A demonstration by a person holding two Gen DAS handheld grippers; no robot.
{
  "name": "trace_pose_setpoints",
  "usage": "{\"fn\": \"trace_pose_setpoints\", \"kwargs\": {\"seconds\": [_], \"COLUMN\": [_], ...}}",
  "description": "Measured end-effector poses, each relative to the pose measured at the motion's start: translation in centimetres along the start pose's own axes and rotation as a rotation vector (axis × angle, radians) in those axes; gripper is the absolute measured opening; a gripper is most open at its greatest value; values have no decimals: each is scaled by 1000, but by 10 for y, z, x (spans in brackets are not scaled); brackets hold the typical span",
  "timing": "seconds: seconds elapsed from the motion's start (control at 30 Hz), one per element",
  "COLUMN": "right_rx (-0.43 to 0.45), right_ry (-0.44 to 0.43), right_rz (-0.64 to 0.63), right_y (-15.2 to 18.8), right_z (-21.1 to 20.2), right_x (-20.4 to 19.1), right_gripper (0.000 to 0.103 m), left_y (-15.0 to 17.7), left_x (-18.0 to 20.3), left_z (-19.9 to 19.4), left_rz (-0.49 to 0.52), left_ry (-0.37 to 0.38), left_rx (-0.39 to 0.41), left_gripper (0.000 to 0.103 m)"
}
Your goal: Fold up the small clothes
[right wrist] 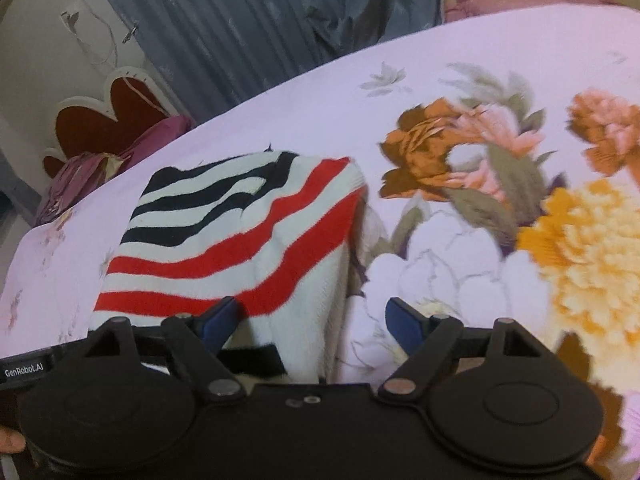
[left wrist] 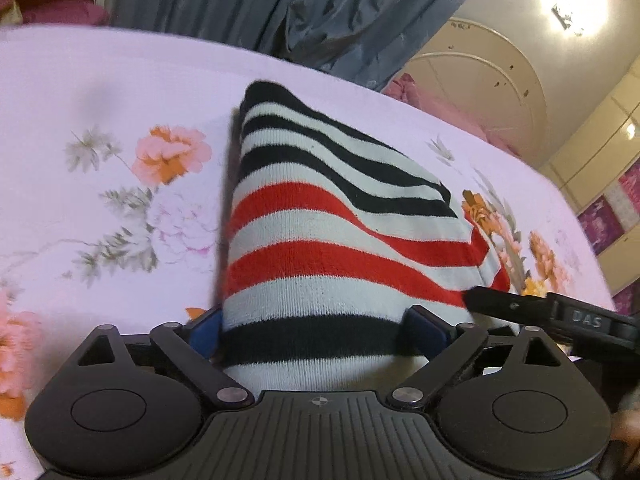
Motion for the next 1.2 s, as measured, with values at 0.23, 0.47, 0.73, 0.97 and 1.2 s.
{"fn": "trace_pose_setpoints", "kwargs": {"seconds": [0.23, 0.47, 0.73, 0.97, 1.2], "right_rx": [24, -19, 36, 68, 73], "right_ry": [-60, -96, -102, -152, -206], "right_rz": [-4, -1, 2, -13, -46], "right_y": [-7, -12, -9, -9, -5], "right_z": [14, 18, 4, -14, -22], "right_x": [1, -2, -15, -32, -59], "right_gripper": [74, 55, 37, 32, 32], "left_y": [-4, -4, 2, 5, 14], "left_x": [-1, 2, 15, 26, 20], "left_z": [10, 10, -5, -29, -63], "left_rz": [16, 25, 66, 99, 101], "left_ry": [34, 25, -14, -23, -51], "left_rx": [9, 36, 82, 126, 163], "left_gripper": [90, 75, 62, 58, 58]}}
Point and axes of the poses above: each gripper's, at about its wrist camera, not at the fingertips, and z roughly the way its jaws point, x to its right, y to its underside, the point moved 1 cm from there along z, roughly the way its jaws point, and after that the axes turned 9 degrees about -x, right-handed, at the moved point
